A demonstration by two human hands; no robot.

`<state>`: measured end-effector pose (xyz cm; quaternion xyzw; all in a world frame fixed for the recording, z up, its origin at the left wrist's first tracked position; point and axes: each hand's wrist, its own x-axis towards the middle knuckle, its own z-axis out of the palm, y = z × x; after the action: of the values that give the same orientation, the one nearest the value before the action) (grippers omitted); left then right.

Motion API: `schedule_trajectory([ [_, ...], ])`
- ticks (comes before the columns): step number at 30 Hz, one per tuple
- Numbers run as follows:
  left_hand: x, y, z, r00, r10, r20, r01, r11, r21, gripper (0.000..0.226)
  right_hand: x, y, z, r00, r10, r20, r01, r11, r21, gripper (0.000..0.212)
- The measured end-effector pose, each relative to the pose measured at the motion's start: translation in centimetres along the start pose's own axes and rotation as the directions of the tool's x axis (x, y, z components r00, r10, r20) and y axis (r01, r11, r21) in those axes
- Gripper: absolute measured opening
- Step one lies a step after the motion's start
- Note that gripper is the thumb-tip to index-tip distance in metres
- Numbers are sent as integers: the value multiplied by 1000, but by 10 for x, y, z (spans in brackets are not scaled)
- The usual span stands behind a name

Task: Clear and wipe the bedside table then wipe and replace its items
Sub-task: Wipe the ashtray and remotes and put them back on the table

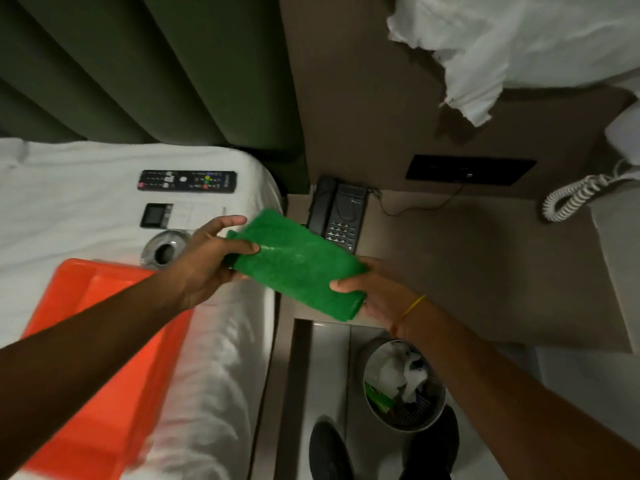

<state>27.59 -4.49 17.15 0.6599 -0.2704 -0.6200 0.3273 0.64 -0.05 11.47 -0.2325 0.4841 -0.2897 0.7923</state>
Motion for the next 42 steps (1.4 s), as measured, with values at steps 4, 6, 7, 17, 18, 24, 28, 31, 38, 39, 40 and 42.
schedule_trajectory([
  [4,-19,15,-79,965,157,-211,-125,979,161,37,17,-2,97,987,-147,-57,141,985,-100,28],
  [6,-28,14,-116,918,257,-301,-163,938,305,29,26,2,144,977,-208,-51,190,951,-244,22],
  [7,-31,11,-134,890,310,-335,-165,903,396,23,30,4,165,972,-231,-37,206,919,-336,20],
  [17,-35,-27,-215,803,314,-506,109,758,643,40,36,4,285,935,-232,269,353,534,-768,31],
  [18,-35,-28,-215,795,316,-518,101,773,626,41,40,6,289,937,-228,263,346,531,-774,22],
  [24,-30,-12,-196,829,362,-426,-145,875,462,27,66,21,287,993,70,98,3,797,-605,31],
  [28,-15,10,-171,889,357,-287,-213,877,430,32,72,20,277,968,232,92,-191,927,-324,47],
  [31,6,20,-168,891,364,-271,-225,873,432,26,73,20,266,973,224,54,-210,958,-196,48],
  [38,59,24,-159,965,197,-172,21,596,803,26,66,14,227,966,183,182,-185,983,-6,43],
  [39,61,23,-155,976,164,-140,34,523,852,28,65,15,221,968,164,190,-168,986,2,46],
  [40,63,22,-152,979,161,-125,38,457,889,29,64,16,215,969,147,198,-153,988,14,49],
  [42,64,22,-145,973,173,-150,67,411,909,27,59,16,202,972,115,203,-125,991,38,54],
])
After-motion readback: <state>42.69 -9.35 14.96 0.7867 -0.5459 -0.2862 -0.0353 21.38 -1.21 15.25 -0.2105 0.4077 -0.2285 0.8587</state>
